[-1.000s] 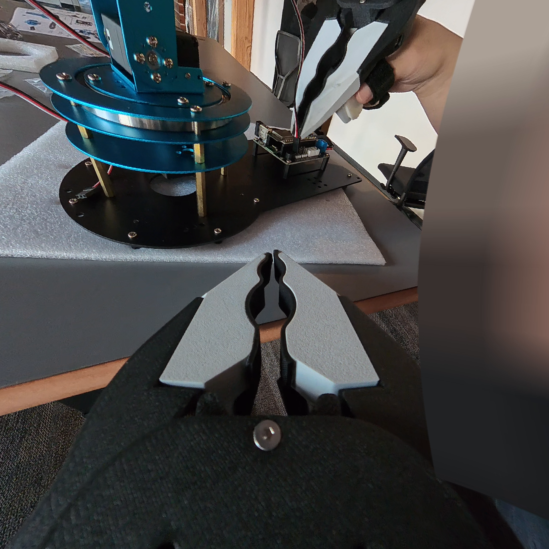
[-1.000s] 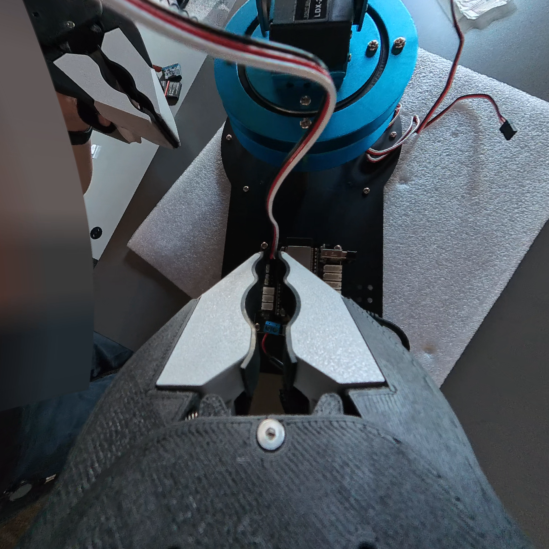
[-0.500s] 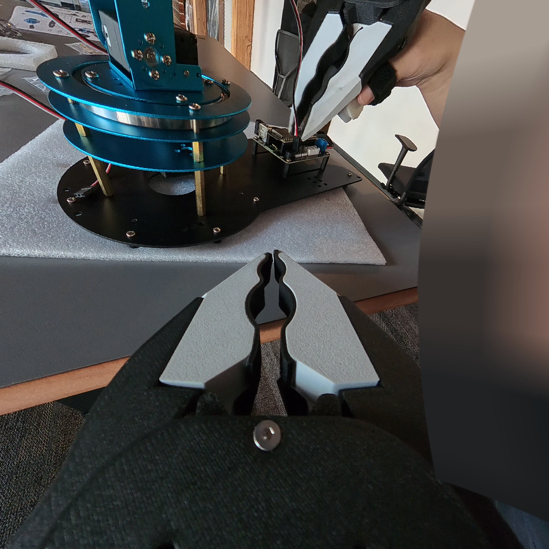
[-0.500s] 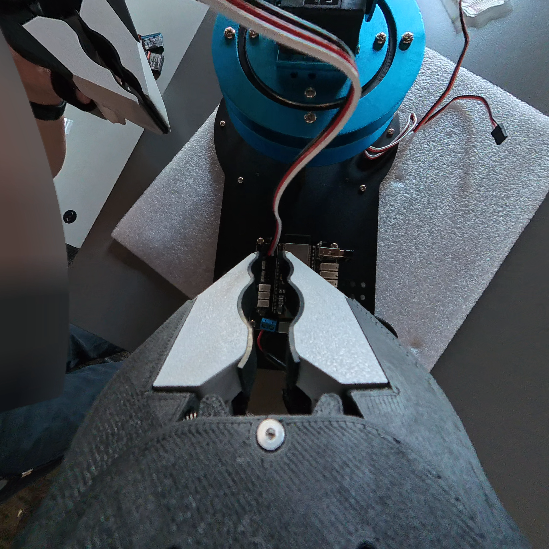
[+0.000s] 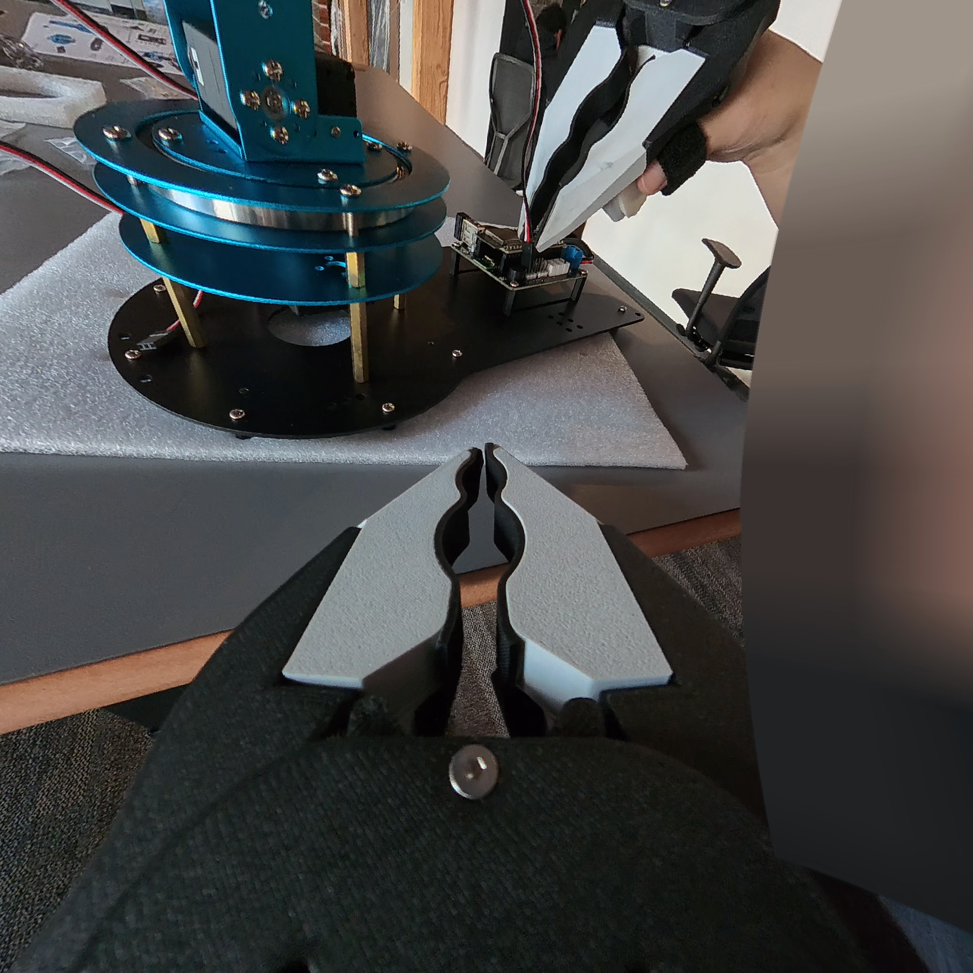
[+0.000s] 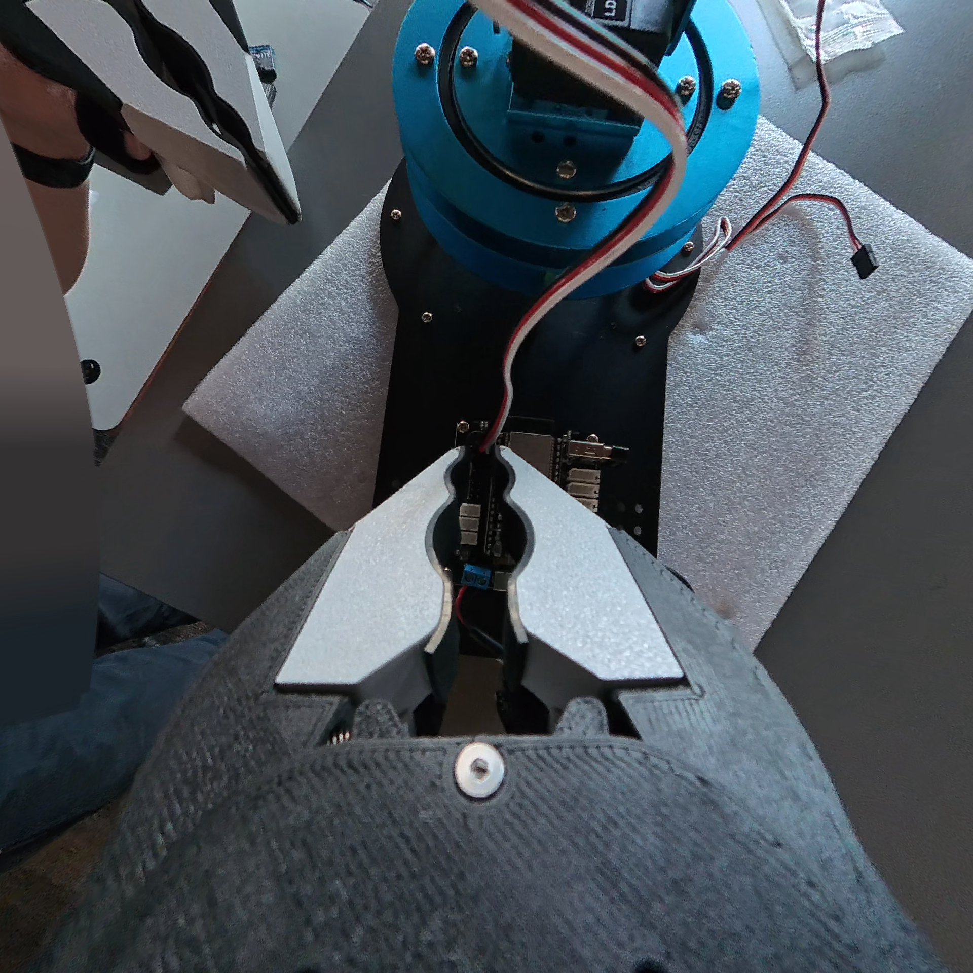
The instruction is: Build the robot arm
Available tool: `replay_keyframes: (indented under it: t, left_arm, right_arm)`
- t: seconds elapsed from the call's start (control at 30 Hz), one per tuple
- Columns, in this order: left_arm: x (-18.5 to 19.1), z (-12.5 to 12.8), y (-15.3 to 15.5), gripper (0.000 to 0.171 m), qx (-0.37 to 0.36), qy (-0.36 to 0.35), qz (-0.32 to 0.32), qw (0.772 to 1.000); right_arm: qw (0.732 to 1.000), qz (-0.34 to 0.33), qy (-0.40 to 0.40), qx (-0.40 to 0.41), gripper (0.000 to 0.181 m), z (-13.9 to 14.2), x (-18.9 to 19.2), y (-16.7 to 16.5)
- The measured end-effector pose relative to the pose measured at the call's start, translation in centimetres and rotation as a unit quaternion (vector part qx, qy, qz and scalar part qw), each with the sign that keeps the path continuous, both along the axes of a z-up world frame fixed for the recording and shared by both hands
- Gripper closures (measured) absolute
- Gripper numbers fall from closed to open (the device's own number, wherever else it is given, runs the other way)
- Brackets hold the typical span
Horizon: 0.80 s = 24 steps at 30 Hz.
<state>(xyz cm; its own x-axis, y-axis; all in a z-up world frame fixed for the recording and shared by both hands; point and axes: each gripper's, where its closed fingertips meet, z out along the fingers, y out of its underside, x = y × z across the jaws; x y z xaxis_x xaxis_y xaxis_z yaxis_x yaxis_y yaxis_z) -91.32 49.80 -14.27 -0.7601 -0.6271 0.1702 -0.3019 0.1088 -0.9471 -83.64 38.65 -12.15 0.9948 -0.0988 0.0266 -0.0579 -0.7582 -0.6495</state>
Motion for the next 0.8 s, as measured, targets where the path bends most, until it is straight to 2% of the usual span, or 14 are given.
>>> replay_keyframes:
  t: [0.8]
  left_arm:
    - [-0.15, 0.26, -0.06, 0.171, 0.001, -0.003, 0.0, 1.0]
  right_arm:
    - [1.0, -0.009, -0.014, 0.002, 0.173, 0.08, -0.06, 0.13]
